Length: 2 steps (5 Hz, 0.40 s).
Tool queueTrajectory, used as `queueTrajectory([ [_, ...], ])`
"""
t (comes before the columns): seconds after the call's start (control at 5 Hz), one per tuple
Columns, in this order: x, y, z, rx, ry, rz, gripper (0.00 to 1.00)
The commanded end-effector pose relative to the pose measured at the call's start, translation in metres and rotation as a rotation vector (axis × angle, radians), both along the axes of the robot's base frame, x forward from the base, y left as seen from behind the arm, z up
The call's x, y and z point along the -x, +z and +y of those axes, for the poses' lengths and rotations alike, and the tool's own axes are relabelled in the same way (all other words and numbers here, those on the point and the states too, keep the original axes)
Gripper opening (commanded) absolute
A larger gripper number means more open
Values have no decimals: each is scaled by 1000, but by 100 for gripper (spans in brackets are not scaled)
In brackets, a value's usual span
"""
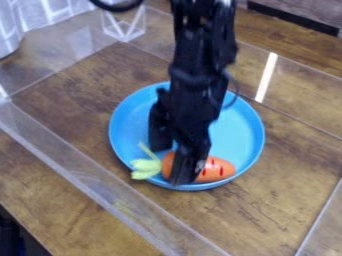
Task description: Remove the carrot from inside the blue tray and put it on the table
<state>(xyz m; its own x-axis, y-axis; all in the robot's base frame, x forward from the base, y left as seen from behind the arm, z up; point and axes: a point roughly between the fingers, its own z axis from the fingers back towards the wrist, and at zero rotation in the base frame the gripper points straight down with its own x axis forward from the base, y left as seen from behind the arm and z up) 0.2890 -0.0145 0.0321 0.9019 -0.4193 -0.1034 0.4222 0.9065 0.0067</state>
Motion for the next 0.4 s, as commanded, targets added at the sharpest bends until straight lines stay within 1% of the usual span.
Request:
queueTrajectory([
  [0.0, -7, -6, -7, -6, -49, -48, 100],
  [0.2, -11, -10, -7, -5, -60, -49, 0],
])
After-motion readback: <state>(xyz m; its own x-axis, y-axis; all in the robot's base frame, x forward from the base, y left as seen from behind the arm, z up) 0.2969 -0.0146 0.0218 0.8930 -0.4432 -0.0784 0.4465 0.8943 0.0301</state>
